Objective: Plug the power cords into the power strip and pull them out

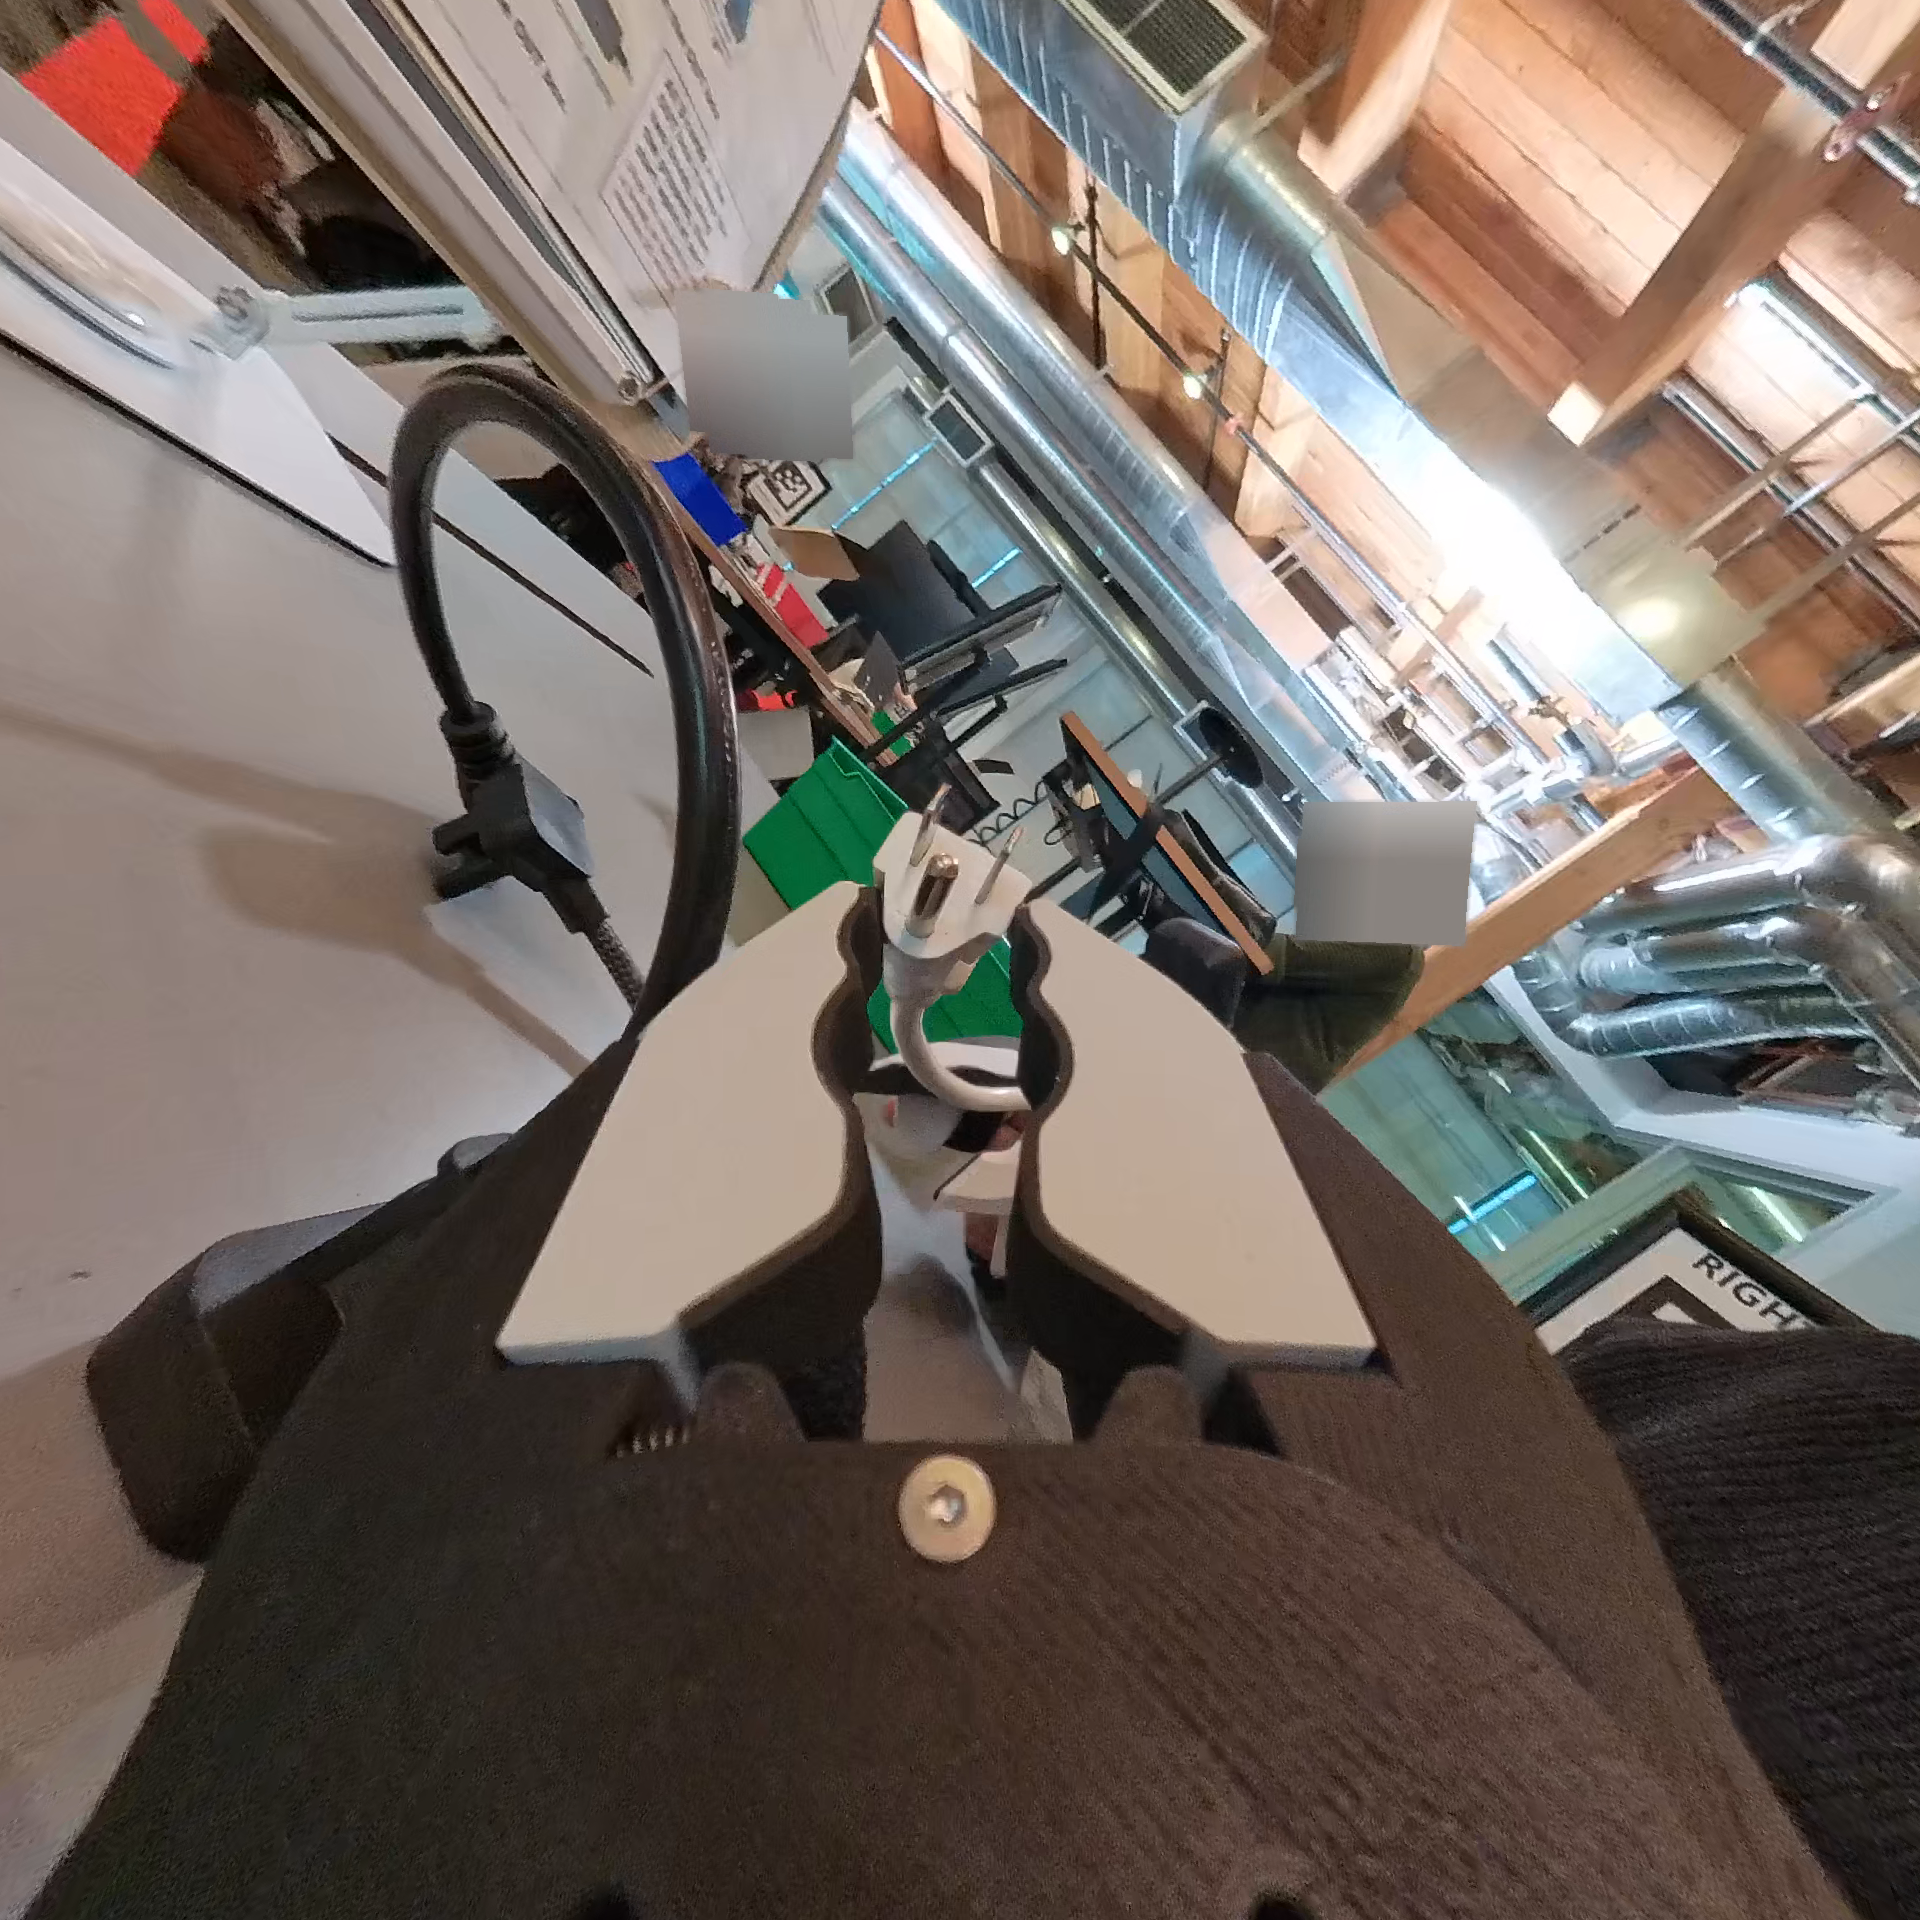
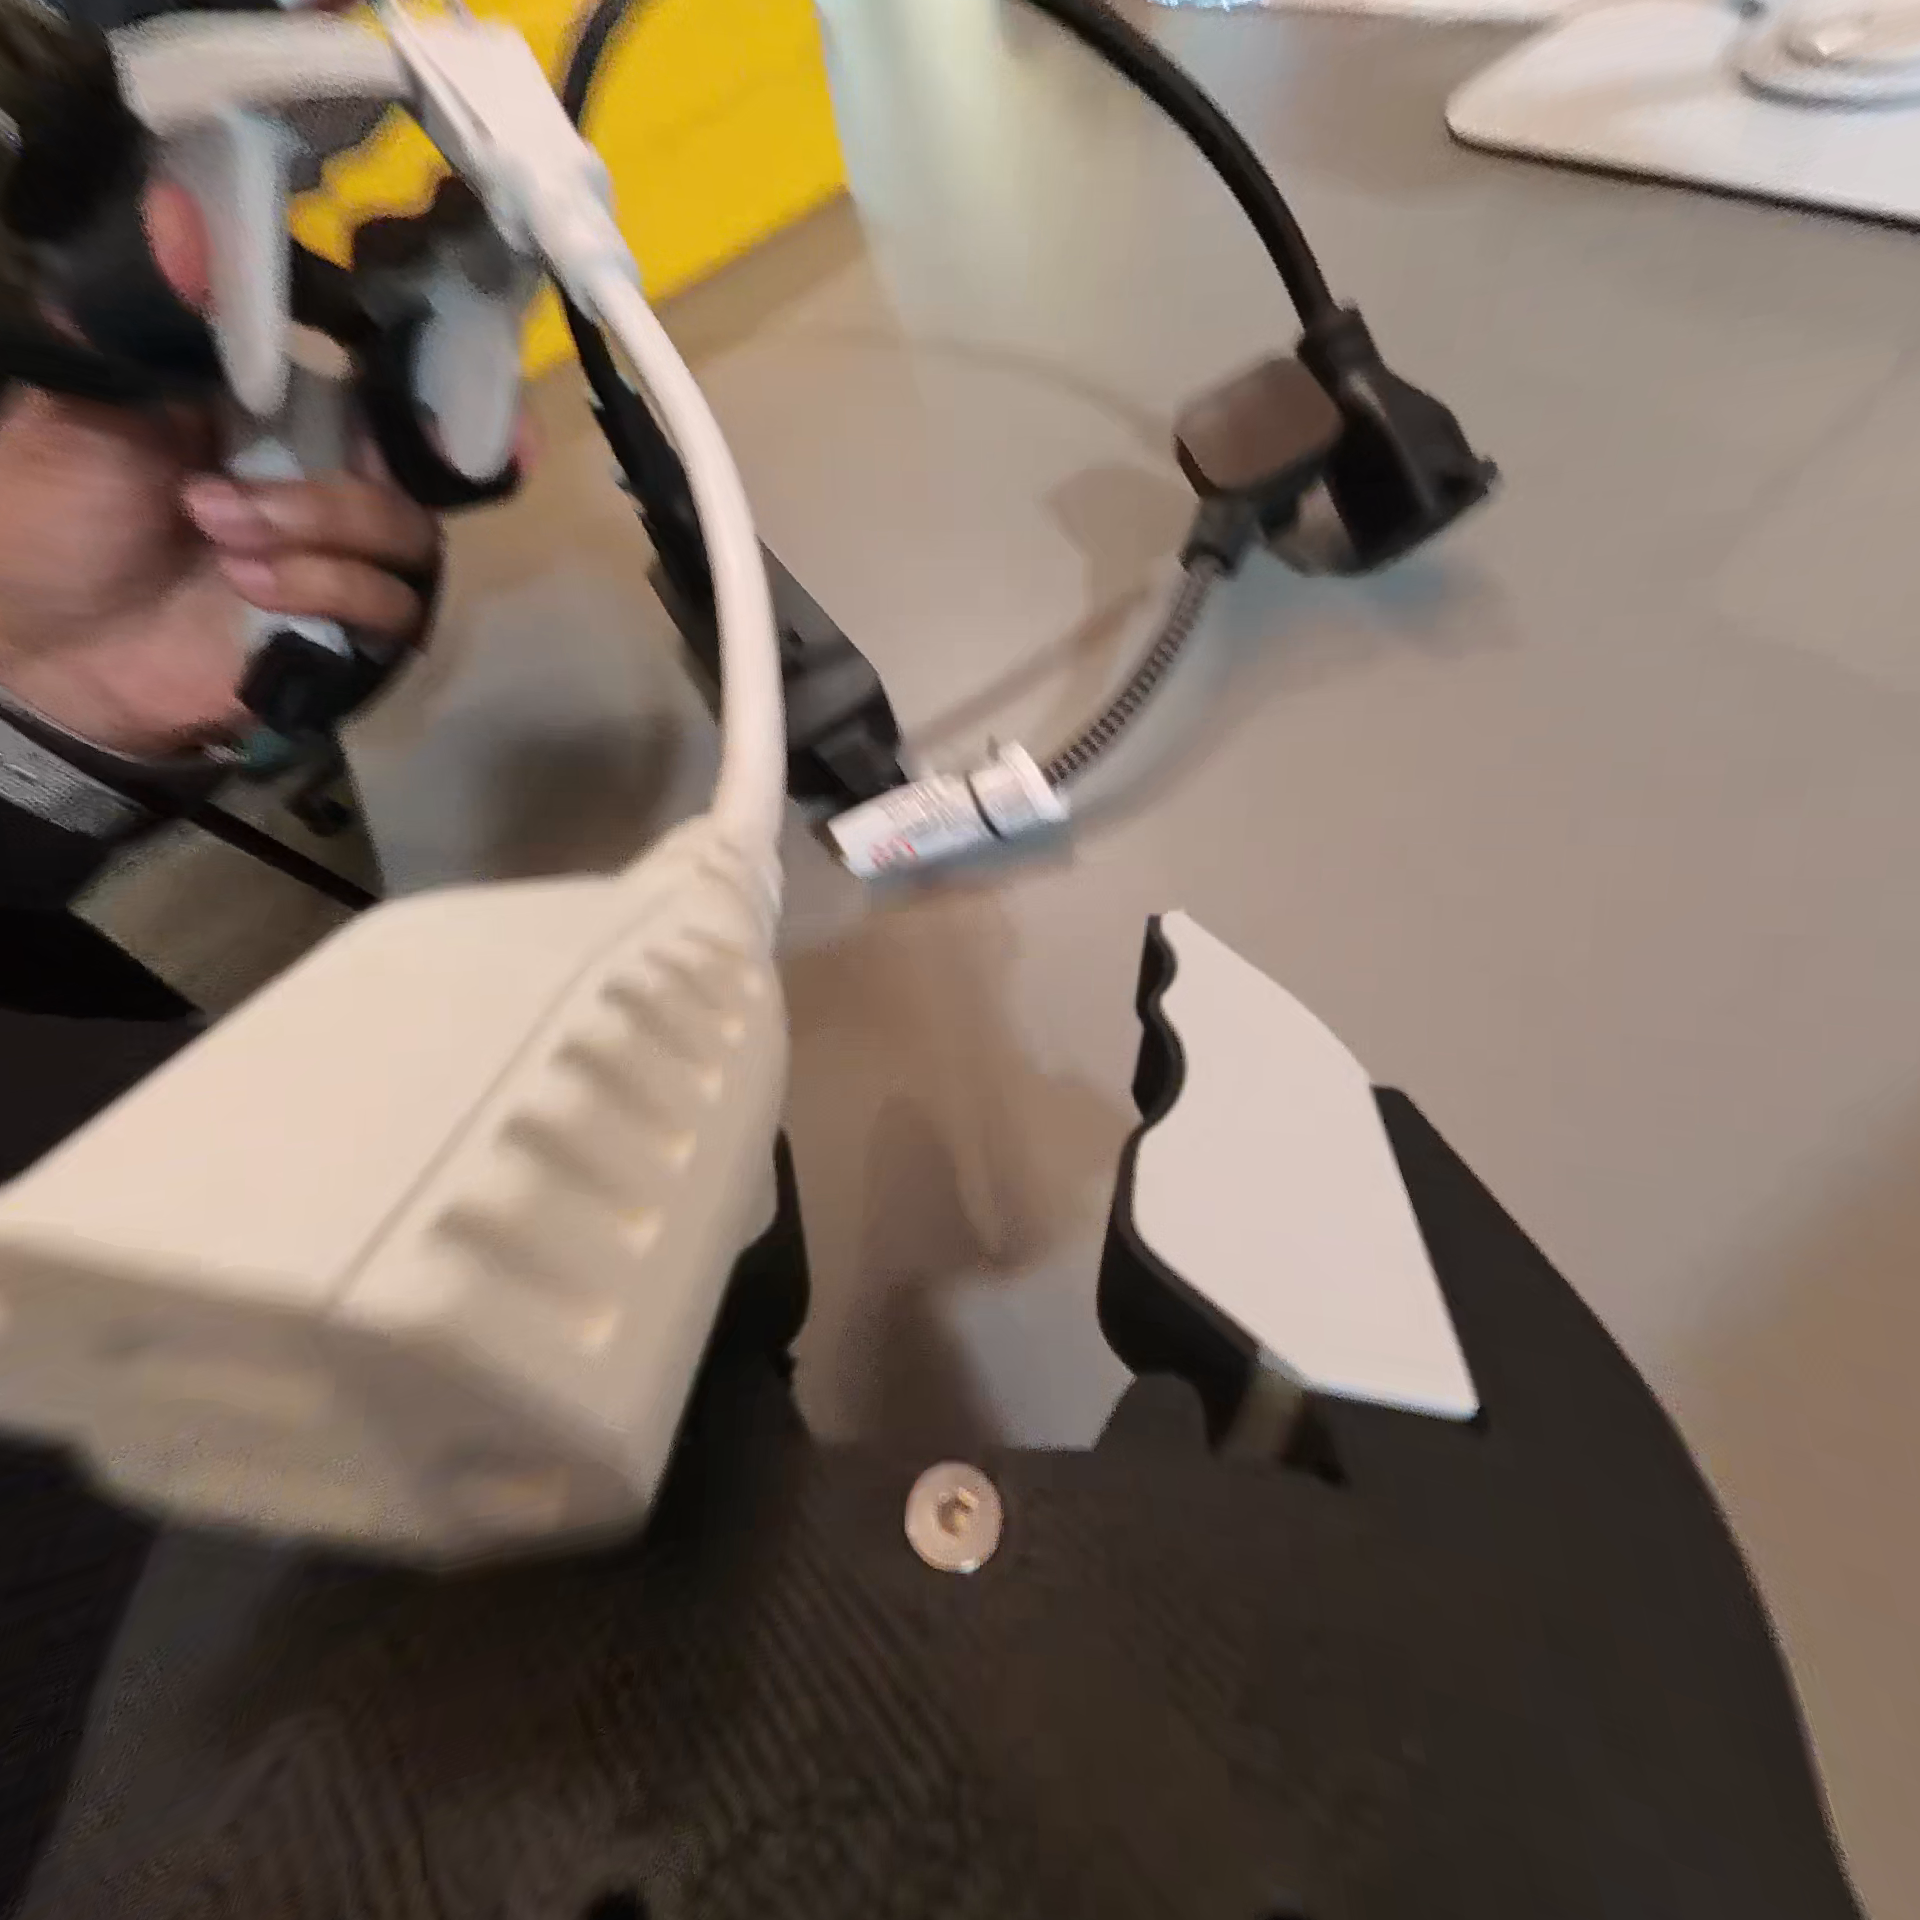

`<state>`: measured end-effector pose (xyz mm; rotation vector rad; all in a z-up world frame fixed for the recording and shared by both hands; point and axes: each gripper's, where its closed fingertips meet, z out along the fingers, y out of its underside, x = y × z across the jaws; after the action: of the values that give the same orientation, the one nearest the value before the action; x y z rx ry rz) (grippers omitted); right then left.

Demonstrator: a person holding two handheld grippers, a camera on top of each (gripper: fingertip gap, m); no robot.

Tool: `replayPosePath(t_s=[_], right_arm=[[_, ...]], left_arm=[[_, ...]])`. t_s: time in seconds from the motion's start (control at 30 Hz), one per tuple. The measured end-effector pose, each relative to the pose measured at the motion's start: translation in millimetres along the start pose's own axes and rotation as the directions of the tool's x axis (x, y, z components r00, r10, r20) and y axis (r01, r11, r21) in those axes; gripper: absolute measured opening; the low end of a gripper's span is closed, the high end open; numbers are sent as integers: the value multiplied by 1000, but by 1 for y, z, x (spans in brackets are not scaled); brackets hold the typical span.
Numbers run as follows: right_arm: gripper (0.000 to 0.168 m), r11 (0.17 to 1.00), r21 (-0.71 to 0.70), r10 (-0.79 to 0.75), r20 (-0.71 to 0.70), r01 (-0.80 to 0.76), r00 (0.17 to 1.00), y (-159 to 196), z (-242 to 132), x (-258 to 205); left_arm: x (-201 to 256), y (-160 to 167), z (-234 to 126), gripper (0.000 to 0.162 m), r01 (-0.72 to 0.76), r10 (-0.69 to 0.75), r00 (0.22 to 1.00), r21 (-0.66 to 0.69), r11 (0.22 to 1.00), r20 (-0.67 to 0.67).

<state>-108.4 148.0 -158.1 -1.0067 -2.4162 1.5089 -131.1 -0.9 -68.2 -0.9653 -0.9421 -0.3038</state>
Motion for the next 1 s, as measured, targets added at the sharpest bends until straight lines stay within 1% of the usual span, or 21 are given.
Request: replayPosePath(t_s=[0.07, 0.1, 0.17, 0.2, 0.27, 0.33, 0.4, 0.47, 0.53, 0.6, 0.63, 0.67, 0.7, 0.73, 0.77, 0.8, 0.83, 0.9, 0.97, 1.0], right_arm=[[68, 998, -66, -9, -81, 4, 997, 12, -8, 14], [68, 998, -62, 2, -98, -8, 995, 12, -10, 17], [57, 995, -55, 73, -84, -77, 994, 10, -13, 18], [56, 992, -40, 114, -85, -118, 990, 8, -16, 21], [47, 985, 18, 171, -135, -170, 976, 1, -25, 34], [43, 983, 4, 179, -182, -182, 967, 1, -35, 45], [44, 996, 25, 87, -315, -83, 945, -7, -51, 63], [38, 991, 97, -35, -454, 89, 890, -32, -70, 69], [32, 938, 182, -138, -581, 294, 802, -66, -89, 58], [36, 856, 191, -231, -690, 480, 686, -92, -107, 43], [37, 823, 179, -267, -716, 539, 645, -99, -111, 37], [36, 809, 163, -293, -722, 565, 627, -101, -111, 35], [33, 820, 139, -305, -715, 556, 629, -97, -108, 38], [36, 850, 110, -302, -701, 515, 647, -89, -104, 47], [41, 885, 88, -284, -675, 457, 681, -79, -100, 58], [41, 921, 79, -248, -638, 382, 729, -67, -95, 68], [48, 950, 93, -183, -614, 300, 768, -58, -95, 78], [51, 965, 179, -55, -580, 193, 813, -54, -103, 91], [48, 941, 292, 11, -531, 171, 848, -66, -113, 86], [49, 919, 348, 6, -480, 185, 877, -76, -111, 72]], left_arm=[[-3, -2, -1, 24, -12, 11, 1000, 7, 1000, 23], [-4, -3, -2, 23, -16, 16, 999, 10, 1000, 31], [-5, -3, -2, 24, -20, 19, 999, 15, 1000, 38], [-6, -3, -2, 24, -26, 25, 999, 17, 1000, 45], [-6, -3, -3, 24, -30, 29, 998, 24, 999, 56], [-8, -4, -3, 24, -31, 29, 998, 30, 999, 62], [-9, -4, -4, 24, -24, 22, 997, 35, 999, 68], [-9, -4, -5, 24, 4, -7, 998, 49, 999, 59], [-10, -5, -6, 24, 34, -37, 998, 69, 997, 48], [-10, -7, -8, 23, 84, -86, 996, 91, 992, 21], [-10, -8, -9, 24, 109, -110, 994, 103, 989, 8], [-11, -9, -10, 23, 133, -134, 991, 116, 984, -4], [-12, -9, -11, 23, 157, -157, 988, 128, 979, -14], [-13, -10, -12, 23, 176, -174, 984, 139, 975, -21], [-13, -11, -13, 24, 190, -187, 982, 152, 970, -32], [-14, -12, -14, 24, 203, -200, 979, 161, 966, -35], [-15, -12, -15, 24, 212, -209, 977, 166, 963, -33], [-16, -13, -16, 24, 214, -212, 977, 175, 961, -29], [-15, -11, -14, 24, 203, -202, 979, 167, 965, -23], [-14, -10, -13, 23, 195, -194, 981, 162, 967, -24]])
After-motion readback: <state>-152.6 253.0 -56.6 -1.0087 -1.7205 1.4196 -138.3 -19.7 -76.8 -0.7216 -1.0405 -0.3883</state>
